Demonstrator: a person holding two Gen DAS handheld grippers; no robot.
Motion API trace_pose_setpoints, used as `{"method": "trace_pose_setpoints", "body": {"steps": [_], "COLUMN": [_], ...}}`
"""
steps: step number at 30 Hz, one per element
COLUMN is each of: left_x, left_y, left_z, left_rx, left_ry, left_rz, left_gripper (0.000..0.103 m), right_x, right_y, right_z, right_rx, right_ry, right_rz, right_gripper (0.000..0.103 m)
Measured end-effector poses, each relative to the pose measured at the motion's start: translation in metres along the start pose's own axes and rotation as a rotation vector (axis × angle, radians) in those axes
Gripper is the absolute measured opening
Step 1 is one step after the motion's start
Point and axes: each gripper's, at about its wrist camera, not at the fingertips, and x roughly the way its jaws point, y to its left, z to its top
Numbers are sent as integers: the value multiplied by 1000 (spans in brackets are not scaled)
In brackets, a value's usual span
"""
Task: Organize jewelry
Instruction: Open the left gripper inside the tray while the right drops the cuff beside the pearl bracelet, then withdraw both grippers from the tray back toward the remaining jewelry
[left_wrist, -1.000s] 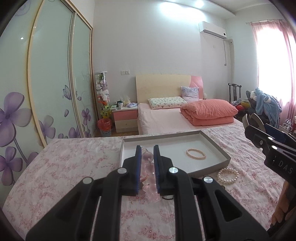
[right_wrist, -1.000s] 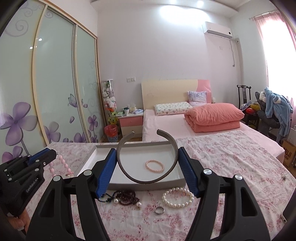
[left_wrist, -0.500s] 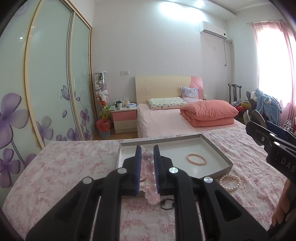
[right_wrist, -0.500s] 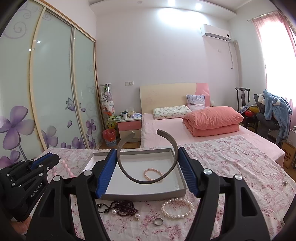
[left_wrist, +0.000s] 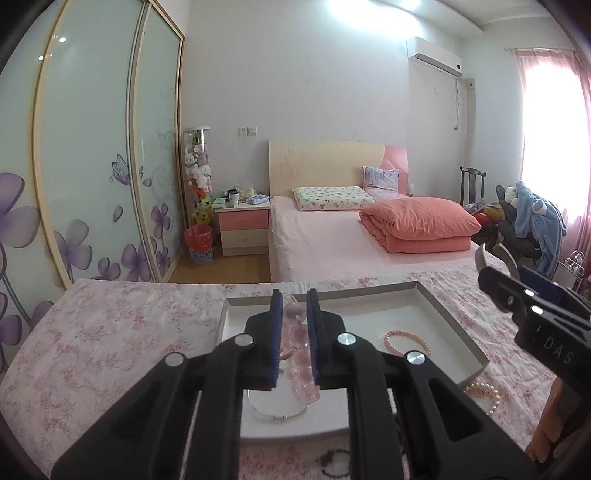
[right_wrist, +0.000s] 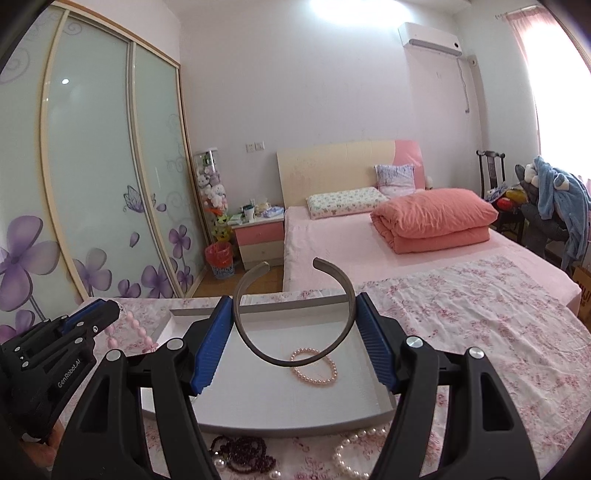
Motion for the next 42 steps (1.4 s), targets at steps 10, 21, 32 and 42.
{"method": "trace_pose_setpoints", "body": {"steps": [10, 21, 32, 42], "left_x": [65, 93, 58, 1], "left_y": [6, 12, 32, 36], "left_z": [-4, -1, 11, -5], "left_rx": [-32, -67, -99, -91], "left_ry": [94, 126, 80, 57], "left_rz": [-8, -29, 29, 31], "left_gripper": [14, 17, 17, 25], "right_x": [75, 90, 59, 15], "right_y": [-1, 8, 0, -8], "right_z": [-22, -29, -16, -18], "right_rx": [5, 2, 20, -1], "right_ry": [226, 307, 251, 215], "right_rz": [-27, -16, -29, -27], "right_gripper": [67, 68, 68, 68]}}
